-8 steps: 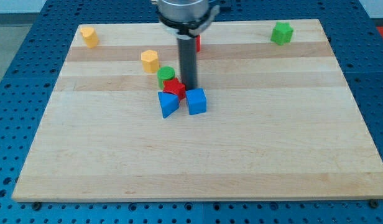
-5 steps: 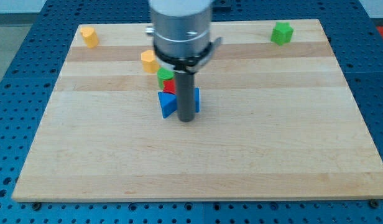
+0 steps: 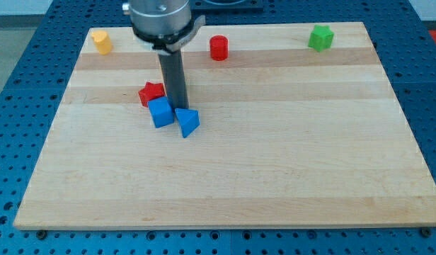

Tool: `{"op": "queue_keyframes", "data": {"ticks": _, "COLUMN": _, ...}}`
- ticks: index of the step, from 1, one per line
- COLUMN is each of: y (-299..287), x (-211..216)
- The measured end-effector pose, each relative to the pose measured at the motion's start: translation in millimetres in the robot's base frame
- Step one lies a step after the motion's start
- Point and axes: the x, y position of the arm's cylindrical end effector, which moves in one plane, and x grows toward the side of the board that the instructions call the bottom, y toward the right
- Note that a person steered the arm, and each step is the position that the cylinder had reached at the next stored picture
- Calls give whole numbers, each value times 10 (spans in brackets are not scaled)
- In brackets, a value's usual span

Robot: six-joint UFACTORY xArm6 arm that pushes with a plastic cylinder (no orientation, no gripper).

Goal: Place the green star below the blue cube

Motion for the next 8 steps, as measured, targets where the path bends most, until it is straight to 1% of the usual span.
{"op": "queue_keyframes", "data": {"ticks": 1, "y": -531, "x": 23}}
{"op": "queue_keyframes", "data": {"ticks": 2, "y": -899, "x": 112}}
{"op": "queue_keyframes", "data": {"ticks": 3, "y": -547, "x": 592}}
{"op": "queue_keyframes", "data": {"ticks": 4, "y": -910, "x": 605}}
{"op": "queue_keyframes", "data": {"ticks": 5, "y": -1484, "x": 446}}
{"op": "queue_keyframes", "data": {"ticks": 6, "y": -1467, "x": 251}}
{"op": "queue_keyframes", "data": {"ticks": 7, "y": -1324, "x": 198}}
{"op": "queue_keyframes", "data": {"ticks": 8, "y": -1331, "x": -30}}
